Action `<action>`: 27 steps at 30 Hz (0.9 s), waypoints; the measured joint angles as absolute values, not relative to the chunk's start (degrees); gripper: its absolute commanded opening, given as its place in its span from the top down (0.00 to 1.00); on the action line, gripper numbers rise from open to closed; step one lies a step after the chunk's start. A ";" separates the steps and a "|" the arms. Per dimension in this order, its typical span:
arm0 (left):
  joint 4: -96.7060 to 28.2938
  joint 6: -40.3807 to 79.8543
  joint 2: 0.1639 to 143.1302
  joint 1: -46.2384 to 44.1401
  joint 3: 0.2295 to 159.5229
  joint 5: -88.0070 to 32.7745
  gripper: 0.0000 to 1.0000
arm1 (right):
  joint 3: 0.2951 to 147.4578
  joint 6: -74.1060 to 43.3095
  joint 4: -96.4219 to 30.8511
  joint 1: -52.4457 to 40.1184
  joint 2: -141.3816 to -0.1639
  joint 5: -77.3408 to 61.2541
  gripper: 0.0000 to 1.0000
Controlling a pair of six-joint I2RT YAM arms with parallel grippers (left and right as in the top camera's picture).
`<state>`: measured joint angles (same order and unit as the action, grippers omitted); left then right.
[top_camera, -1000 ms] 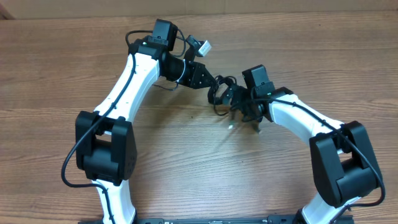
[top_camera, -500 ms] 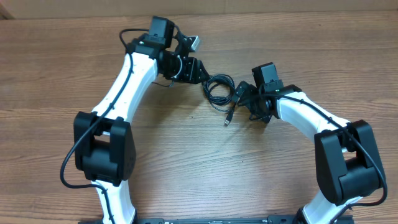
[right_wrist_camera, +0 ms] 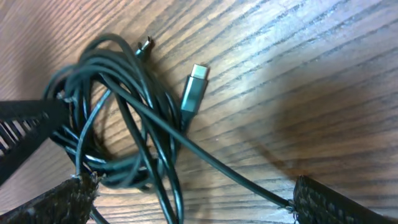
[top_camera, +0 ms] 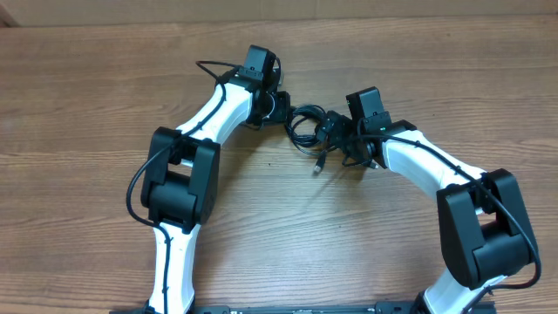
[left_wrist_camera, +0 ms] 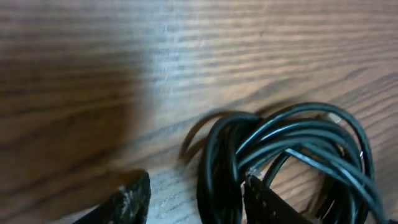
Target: Untangle cables
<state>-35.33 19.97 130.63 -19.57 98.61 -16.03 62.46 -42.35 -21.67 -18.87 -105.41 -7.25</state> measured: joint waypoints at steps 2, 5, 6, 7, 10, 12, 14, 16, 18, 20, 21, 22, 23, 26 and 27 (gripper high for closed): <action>-34.65 20.12 130.89 -19.57 98.61 -16.10 0.75 | 62.46 -42.37 -21.65 -18.87 -105.41 -7.22 0.00; -34.17 20.88 130.96 -19.81 98.65 -16.56 0.85 | 62.46 -42.33 -21.63 -18.87 -105.41 -7.22 0.00; -34.17 20.99 130.96 -19.88 98.72 -16.53 0.87 | 62.46 -42.35 -21.65 -18.87 -105.41 -7.25 0.00; -34.06 20.91 130.96 -19.90 98.72 -16.56 0.90 | 62.46 -42.30 -21.61 -18.87 -105.41 -7.22 0.00; -34.00 21.02 130.96 -19.90 98.74 -16.84 0.90 | 62.46 -42.33 -21.65 -18.87 -105.41 -7.25 0.00; -33.98 21.02 130.96 -19.90 98.76 -16.93 0.90 | 62.46 -42.26 -21.67 -18.87 -105.41 -7.27 0.00; -33.98 21.02 130.96 -19.90 98.78 -16.93 0.96 | 62.46 -42.22 -21.67 -18.87 -105.41 -7.22 0.00; -34.00 20.86 130.96 -19.90 98.89 -16.93 0.96 | 62.46 -42.22 -21.65 -18.87 -105.41 -7.22 0.00; -34.02 20.84 130.96 -19.90 98.94 -17.12 0.96 | 62.46 -42.19 -21.63 -18.87 -105.41 -7.25 0.01; -34.00 20.43 130.96 -19.88 98.94 -18.06 0.96 | 62.46 -42.17 -21.65 -18.87 -105.41 -7.20 0.00; -34.09 19.88 130.96 -19.88 98.94 -19.14 0.96 | 62.46 -42.19 -21.58 -18.87 -105.41 -7.25 0.00; -34.24 19.29 130.96 -19.77 98.94 -20.21 0.96 | 62.46 -42.17 -21.43 -18.90 -105.41 -7.22 0.00; -34.52 18.83 130.96 -19.73 98.94 -21.52 0.96 | 62.46 -42.13 -20.93 -18.87 -105.41 -7.22 0.00; -36.60 17.74 130.72 -19.75 98.94 -24.97 0.96 | 62.46 -41.95 -20.12 -18.87 -105.41 -7.22 0.00; -37.23 17.39 130.32 -19.75 98.94 -26.44 0.96 | 62.46 -41.95 -20.08 -18.87 -105.41 -7.25 0.00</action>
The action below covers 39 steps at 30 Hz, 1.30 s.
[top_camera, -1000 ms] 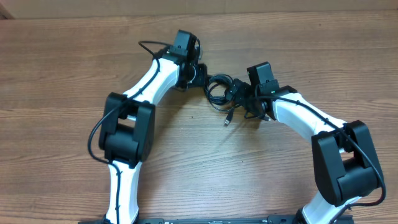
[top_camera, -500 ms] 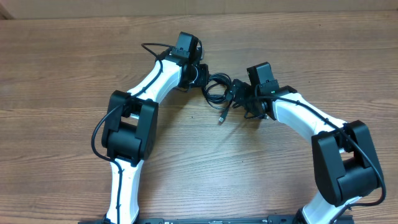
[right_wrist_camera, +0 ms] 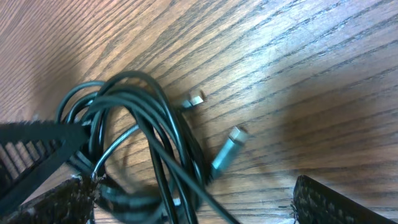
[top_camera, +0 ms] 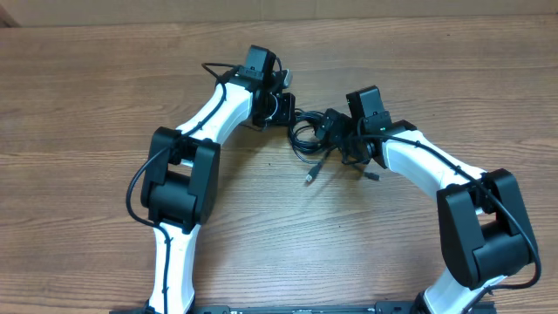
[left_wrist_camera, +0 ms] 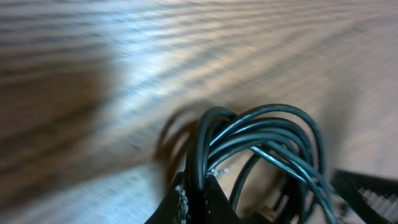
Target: Untangle cables
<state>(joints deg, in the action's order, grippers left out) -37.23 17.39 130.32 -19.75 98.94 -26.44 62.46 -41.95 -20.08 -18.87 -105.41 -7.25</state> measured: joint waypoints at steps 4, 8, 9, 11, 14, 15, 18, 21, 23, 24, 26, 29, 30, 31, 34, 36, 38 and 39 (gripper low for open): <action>-38.33 16.45 126.41 -19.75 98.94 -31.53 0.96 | 62.46 -41.98 -19.09 -18.92 -105.41 -7.49 0.00; -41.10 15.79 122.08 -19.75 98.94 -35.86 0.96 | 62.46 -41.93 -18.57 -19.51 -105.41 -7.86 0.00; -41.78 15.49 121.51 -19.75 98.94 -36.88 0.96 | 62.46 -41.60 -18.48 -19.73 -105.41 -8.19 0.00; -42.76 14.81 121.25 -19.75 98.94 -39.07 0.96 | 62.46 -41.12 -18.41 -19.92 -105.41 -8.34 0.00; -43.59 13.89 121.25 -19.62 98.94 -41.93 0.96 | 62.46 -40.47 -18.55 -19.92 -105.41 -8.60 0.00; -43.72 13.32 121.25 -19.46 98.94 -43.00 0.96 | 62.46 -40.29 -18.52 -19.92 -105.41 -8.69 0.00; -44.29 11.70 121.25 -18.70 98.94 -47.00 0.96 | 62.46 -39.88 -18.92 -20.03 -105.41 -8.80 0.01; -45.21 10.41 121.25 -18.48 98.94 -49.19 0.96 | 62.46 -39.42 -20.43 -20.29 -105.41 -7.77 0.01; -45.76 9.54 121.25 -18.52 98.94 -49.74 0.96 | 62.46 -39.20 -21.78 -20.47 -105.41 -6.59 0.01; -45.89 9.15 121.25 -18.57 98.94 -49.71 0.96 | 62.46 -39.11 -21.93 -20.49 -105.41 -6.31 0.00; -46.06 8.73 121.25 -18.65 98.94 -49.45 0.96 | 62.46 -38.92 -22.17 -20.47 -105.41 -5.74 0.00; -46.74 8.54 121.25 -18.74 98.94 -48.90 0.96 | 62.46 -38.83 -22.52 -20.47 -105.41 -5.58 0.00; -47.00 8.54 121.25 -18.76 98.94 -48.69 0.96 | 62.46 -38.79 -22.63 -20.47 -105.41 -5.52 0.00; -47.20 8.54 121.25 -18.76 98.94 -48.58 0.96 | 62.46 -38.79 -22.68 -20.45 -105.41 -5.45 0.00; -47.64 8.54 121.25 -18.70 98.94 -48.36 0.96 | 62.46 -38.79 -22.68 -20.38 -105.41 -5.10 0.00; -48.58 8.56 121.25 -18.20 98.94 -47.66 0.96 | 62.46 -38.83 -23.20 -20.18 -105.41 -4.93 0.00; -50.17 8.56 121.25 -17.58 98.94 -46.33 0.96 | 62.46 -38.87 -23.88 -19.79 -105.41 -5.06 0.03; -50.72 8.56 121.23 -17.23 98.96 -45.65 0.96 | 62.46 -39.00 -24.56 -19.42 -105.41 -5.15 0.05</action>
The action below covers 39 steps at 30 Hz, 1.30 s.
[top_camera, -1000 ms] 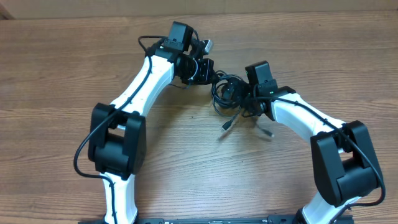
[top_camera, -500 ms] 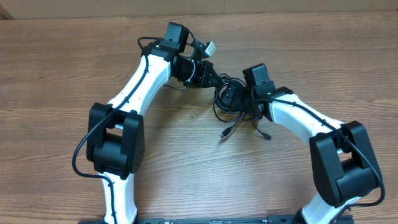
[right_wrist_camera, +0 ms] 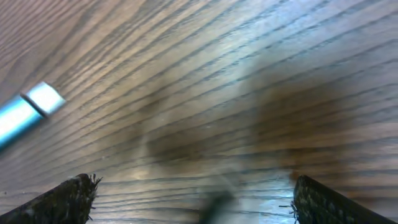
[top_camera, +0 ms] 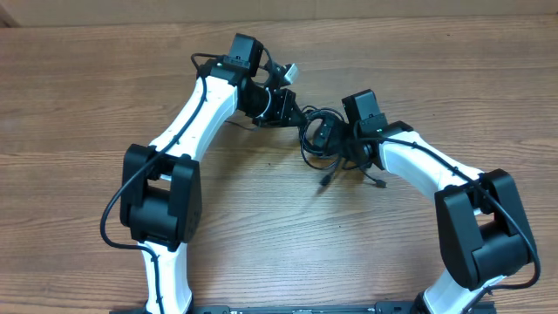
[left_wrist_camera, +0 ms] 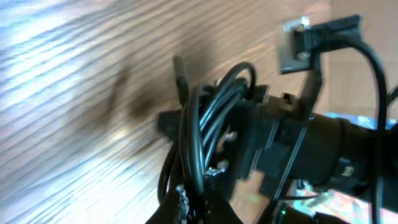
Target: Untangle cables
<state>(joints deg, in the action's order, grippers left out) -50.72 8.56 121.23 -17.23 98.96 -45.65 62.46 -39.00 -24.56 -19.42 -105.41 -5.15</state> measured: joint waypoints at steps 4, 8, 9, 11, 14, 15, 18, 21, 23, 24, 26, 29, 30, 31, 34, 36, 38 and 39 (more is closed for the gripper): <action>-54.11 8.58 120.99 -15.94 98.94 -44.75 0.96 | 62.70 -39.42 -25.34 -18.52 -105.41 -6.68 0.09; -55.11 7.11 120.55 -14.70 98.94 -47.11 0.96 | 62.89 -39.64 -28.64 -17.50 -105.38 -6.26 0.09; -55.40 6.74 120.53 -14.15 98.94 -48.27 0.96 | 63.11 -39.64 -29.30 -17.50 -105.38 -5.58 0.09; -55.96 6.17 120.53 -13.78 98.91 -49.15 0.96 | 63.72 -39.62 -31.48 -17.50 -105.34 -3.64 0.09; -56.90 5.76 120.53 -13.76 98.91 -48.66 0.96 | 64.14 -39.64 -33.43 -17.50 -104.95 -0.49 0.09; -57.39 5.76 120.53 -13.76 98.91 -47.92 0.96 | 64.20 -39.64 -33.71 -17.50 -104.90 0.05 0.09; -58.92 6.22 120.53 -13.78 98.91 -43.24 0.96 | 64.18 -39.55 -34.13 -17.50 -104.88 0.47 0.09; -59.68 8.71 120.53 -13.78 98.91 -38.02 0.96 | 64.18 -39.33 -34.15 -17.52 -104.90 0.40 0.09; -60.16 10.17 120.53 -13.89 98.91 -34.74 0.96 | 64.18 -39.22 -34.24 -17.63 -104.90 0.38 0.09; -60.29 10.81 120.46 -13.93 98.91 -33.19 0.96 | 64.18 -39.16 -34.39 -17.63 -104.90 0.43 0.08; -61.14 11.73 120.05 -13.74 98.91 -27.73 0.96 | 63.64 -39.48 -36.21 -16.60 -104.90 5.56 0.07; -61.28 12.14 118.69 -11.97 98.91 -21.21 0.91 | 62.87 -39.83 -36.64 -13.76 -105.30 10.15 0.06; -61.17 12.14 118.58 -11.94 98.91 -20.49 0.87 | 62.87 -39.86 -36.60 -13.56 -105.30 10.66 0.06; -60.60 12.49 118.50 -12.25 98.94 -19.64 0.78 | 62.87 -39.88 -36.64 -13.54 -105.30 10.92 0.06; -58.30 13.69 118.50 -14.11 98.91 -18.35 0.42 | 62.87 -39.88 -36.34 -13.74 -105.30 10.74 0.06; -55.68 14.17 118.50 -15.64 98.94 -17.98 0.33 | 62.85 -39.05 -35.27 -13.87 -105.30 9.93 0.06; -52.62 15.51 118.50 -17.41 98.91 -17.72 0.32 | 62.85 -37.19 -33.98 -13.89 -105.30 7.86 0.06; -51.11 16.14 118.50 -18.15 98.94 -17.74 0.32 | 62.85 -35.99 -33.54 -13.91 -105.30 6.55 0.06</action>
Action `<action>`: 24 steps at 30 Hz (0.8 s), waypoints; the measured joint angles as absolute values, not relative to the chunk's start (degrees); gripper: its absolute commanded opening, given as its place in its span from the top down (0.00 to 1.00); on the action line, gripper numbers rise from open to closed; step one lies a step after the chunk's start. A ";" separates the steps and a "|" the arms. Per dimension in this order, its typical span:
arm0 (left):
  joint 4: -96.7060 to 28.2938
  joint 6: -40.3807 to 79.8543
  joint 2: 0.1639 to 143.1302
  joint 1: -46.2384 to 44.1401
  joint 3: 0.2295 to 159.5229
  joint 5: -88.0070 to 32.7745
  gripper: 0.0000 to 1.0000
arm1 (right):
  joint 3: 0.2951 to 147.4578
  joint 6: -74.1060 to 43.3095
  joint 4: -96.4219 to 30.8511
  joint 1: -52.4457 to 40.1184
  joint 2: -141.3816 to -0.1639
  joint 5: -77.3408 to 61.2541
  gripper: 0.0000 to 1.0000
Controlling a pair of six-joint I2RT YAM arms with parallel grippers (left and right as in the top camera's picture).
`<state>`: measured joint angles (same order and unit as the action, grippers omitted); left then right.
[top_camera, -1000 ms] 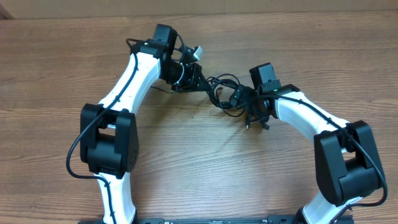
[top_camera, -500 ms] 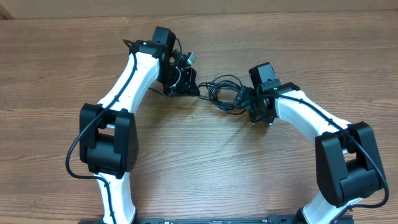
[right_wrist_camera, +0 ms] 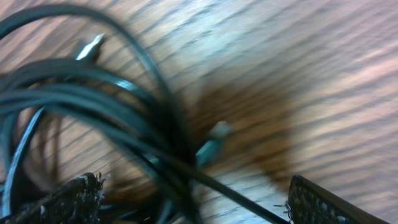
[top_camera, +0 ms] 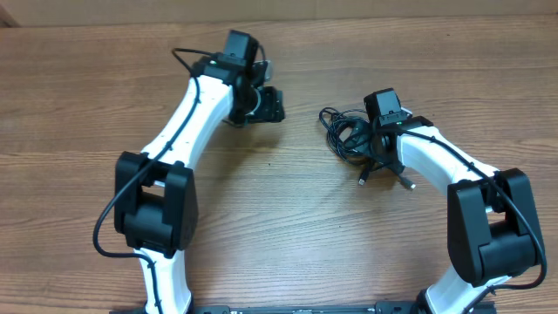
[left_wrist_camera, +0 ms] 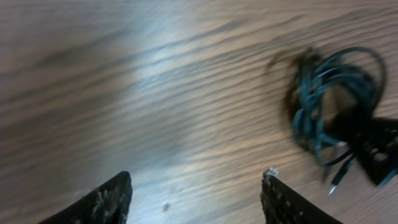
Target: Untangle cables
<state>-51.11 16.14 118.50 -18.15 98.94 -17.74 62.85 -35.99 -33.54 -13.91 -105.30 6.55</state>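
Note:
A tangled bundle of black cables (top_camera: pixel 343 133) lies on the wooden table, right of the middle. Two plug ends (top_camera: pixel 362 180) trail out toward the front. My right gripper (top_camera: pixel 372 148) stands open right at the bundle; in the right wrist view the loops (right_wrist_camera: pixel 93 106) and a teal plug (right_wrist_camera: pixel 211 146) lie blurred between its wide-apart fingers (right_wrist_camera: pixel 81 199). My left gripper (top_camera: pixel 266 103) is open and holds nothing, well to the left of the bundle. The left wrist view has the bundle (left_wrist_camera: pixel 323 112) at the far right, beyond the open gripper (left_wrist_camera: pixel 198 186).
Bare wooden tabletop (top_camera: pixel 288 227) stretches all round the bundle. A pale wall or floor strip (top_camera: pixel 279 9) runs along the table's far edge. Both white arms reach in from the near edge.
My left gripper was shut on the cable coil and held it up; now it is open and further left. The bundle lies on the table further right, at the open right gripper.
Both grippers stood open at the bundle on the table. My left gripper then was shut on one side of the coil, and later held it raised. Now the coil is let go and lies to the right, with its plug ends spread out.

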 measured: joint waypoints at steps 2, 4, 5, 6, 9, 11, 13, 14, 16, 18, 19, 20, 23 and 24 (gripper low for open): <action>-48.07 16.88 118.52 -19.35 98.94 -17.54 0.33 | 62.85 -33.10 -32.80 -13.91 -105.30 3.62 0.06; -44.62 17.72 118.76 -20.53 98.94 -17.61 0.34 | 62.85 -30.02 -32.45 -13.91 -105.30 0.93 0.05; -42.87 18.11 119.20 -21.02 98.96 -18.06 0.34 | 62.85 -27.88 -32.47 -13.91 -105.30 -0.99 0.05; -41.80 18.13 119.96 -21.37 98.96 -18.63 0.34 | 62.85 -25.10 -32.58 -13.91 -105.30 -3.49 0.04; -39.05 18.52 123.50 -21.69 98.94 -21.39 0.34 | 62.85 -20.29 -32.91 -13.91 -105.30 -7.57 0.02; -37.67 18.55 125.05 -21.67 98.94 -22.46 0.34 | 62.85 -18.61 -33.19 -13.91 -105.30 -8.97 0.01; -37.28 18.57 126.17 -21.67 98.94 -23.16 0.34 | 62.85 -17.72 -33.21 -13.91 -105.30 -9.72 0.01; -36.93 18.57 126.48 -21.67 98.94 -23.42 0.34 | 62.85 -17.41 -33.28 -13.91 -105.30 -10.07 0.00; -36.25 18.57 126.89 -21.69 98.94 -23.83 0.36 | 62.85 -16.97 -33.30 -13.91 -105.30 -10.28 0.00; -35.05 19.35 127.35 -21.69 98.94 -24.40 0.38 | 62.85 -16.73 -33.32 -13.91 -105.30 -10.31 0.00; -34.63 19.62 127.63 -21.78 98.94 -24.49 0.39 | 62.85 -16.69 -33.39 -13.91 -105.30 -10.37 0.00; -34.24 19.84 128.01 -21.89 98.94 -24.58 0.39 | 62.85 -16.67 -33.39 -13.91 -105.30 -10.39 0.00; -33.19 20.64 129.75 -22.63 98.94 -24.88 0.39 | 62.85 -16.58 -33.47 -13.91 -105.30 -10.52 0.00; -32.51 20.86 130.52 -23.14 98.94 -25.12 0.39 | 62.85 -16.49 -33.47 -13.91 -105.30 -10.55 0.00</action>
